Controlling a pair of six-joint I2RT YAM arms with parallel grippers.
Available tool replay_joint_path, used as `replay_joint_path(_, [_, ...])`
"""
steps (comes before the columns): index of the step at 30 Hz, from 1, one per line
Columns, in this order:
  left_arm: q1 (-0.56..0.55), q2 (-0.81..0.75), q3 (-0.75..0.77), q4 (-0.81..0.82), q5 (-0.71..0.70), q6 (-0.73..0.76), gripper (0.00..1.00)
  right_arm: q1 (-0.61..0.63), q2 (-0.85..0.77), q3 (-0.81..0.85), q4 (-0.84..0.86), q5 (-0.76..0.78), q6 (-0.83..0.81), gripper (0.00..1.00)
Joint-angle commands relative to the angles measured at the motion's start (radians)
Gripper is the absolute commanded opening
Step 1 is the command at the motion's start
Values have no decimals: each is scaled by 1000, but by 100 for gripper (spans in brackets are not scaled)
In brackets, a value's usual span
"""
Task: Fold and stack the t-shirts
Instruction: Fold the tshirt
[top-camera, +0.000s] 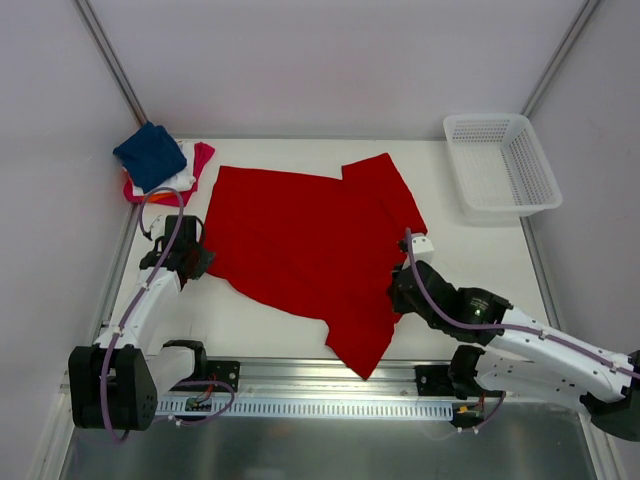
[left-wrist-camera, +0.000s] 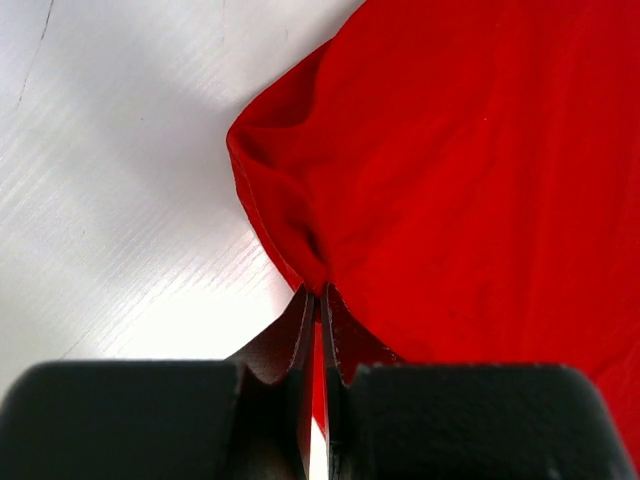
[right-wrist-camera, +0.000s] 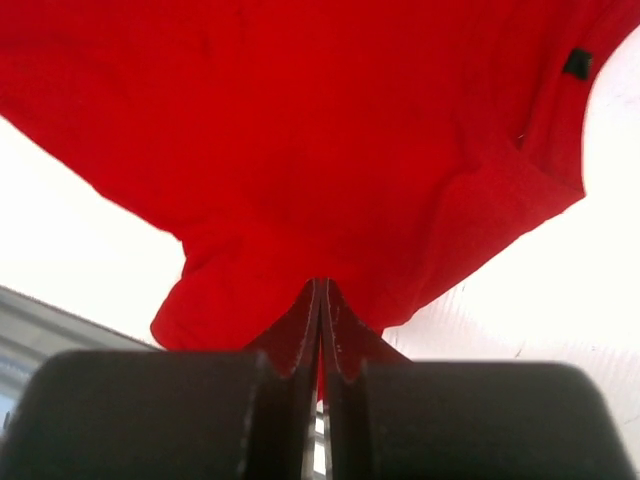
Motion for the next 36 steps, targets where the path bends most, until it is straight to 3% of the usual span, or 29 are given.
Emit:
replay_joint_path(1, [-8, -20, 35, -9, -4, 21, 0, -22, 21, 24, -14, -104, -54, 0])
replay_joint_path(7, [-8, -20, 21, -9, -2, 17, 0, 41, 16, -85, 12, -158, 53, 3])
replay_joint_path(19, [-9, 10, 4, -9, -5, 9, 0, 320, 67, -258, 58, -129, 317, 43])
replay_joint_path(32, [-11, 3, -10, -9, -10, 12, 0, 490, 262, -241, 156, -103, 428, 47])
replay_joint_path(36, [-17, 17, -5, -7, -10, 9, 0, 535, 294, -220, 151, -95, 448, 52])
